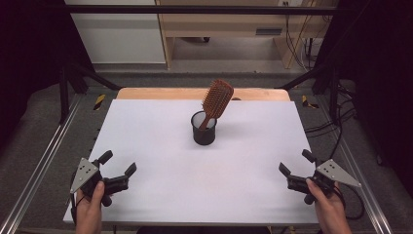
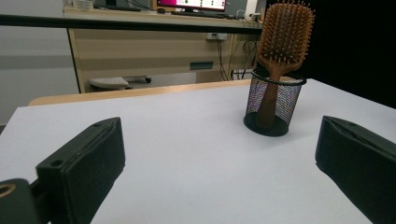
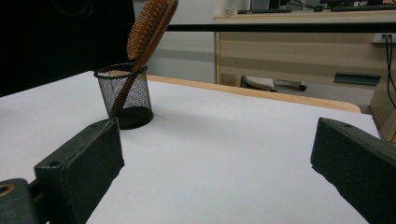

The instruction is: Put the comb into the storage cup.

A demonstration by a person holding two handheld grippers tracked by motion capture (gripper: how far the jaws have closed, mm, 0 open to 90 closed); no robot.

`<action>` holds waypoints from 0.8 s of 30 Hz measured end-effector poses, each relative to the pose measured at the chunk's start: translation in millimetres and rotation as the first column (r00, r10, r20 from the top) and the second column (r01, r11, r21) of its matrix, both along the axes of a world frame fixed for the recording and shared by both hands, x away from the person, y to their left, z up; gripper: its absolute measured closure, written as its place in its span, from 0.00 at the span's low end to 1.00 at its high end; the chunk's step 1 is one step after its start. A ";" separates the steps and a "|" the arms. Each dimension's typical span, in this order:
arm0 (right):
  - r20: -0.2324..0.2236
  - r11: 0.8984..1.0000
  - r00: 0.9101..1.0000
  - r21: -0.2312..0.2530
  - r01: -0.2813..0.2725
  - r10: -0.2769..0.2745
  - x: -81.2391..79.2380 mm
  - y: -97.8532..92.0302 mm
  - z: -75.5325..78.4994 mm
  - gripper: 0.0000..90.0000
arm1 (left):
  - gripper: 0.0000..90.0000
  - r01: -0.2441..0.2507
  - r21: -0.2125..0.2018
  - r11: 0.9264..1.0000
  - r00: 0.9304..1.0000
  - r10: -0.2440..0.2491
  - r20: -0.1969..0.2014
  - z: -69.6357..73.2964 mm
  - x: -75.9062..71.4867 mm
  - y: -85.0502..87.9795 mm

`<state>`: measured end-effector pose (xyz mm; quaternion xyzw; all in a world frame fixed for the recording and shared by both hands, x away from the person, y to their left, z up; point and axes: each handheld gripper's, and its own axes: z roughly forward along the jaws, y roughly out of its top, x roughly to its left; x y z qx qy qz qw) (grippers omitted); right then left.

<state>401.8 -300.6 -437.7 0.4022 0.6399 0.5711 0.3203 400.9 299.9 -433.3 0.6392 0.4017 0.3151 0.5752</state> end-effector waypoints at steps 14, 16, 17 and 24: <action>-0.023 0.999 0.999 -0.019 -0.044 0.044 0.7 13.4 -12.1 0.03 | 0.02 0.011 -0.018 1.000 1.000 -0.011 -0.004 -1.1 0.7 0.3; -0.024 0.999 0.999 -0.023 -0.049 0.049 1.2 16.1 -13.3 0.03 | 0.02 0.012 -0.016 1.000 1.000 -0.012 -0.003 -1.2 0.7 0.1; -0.022 0.998 0.998 -0.024 -0.053 0.052 1.6 17.2 -13.7 0.03 | 0.02 0.014 -0.015 1.000 1.000 -0.014 -0.003 -1.3 0.7 0.0; -0.028 0.997 0.997 -0.025 -0.071 0.070 4.0 24.9 -16.4 0.03 | 0.02 0.015 -0.014 1.000 1.000 -0.015 -0.001 -1.5 0.9 0.0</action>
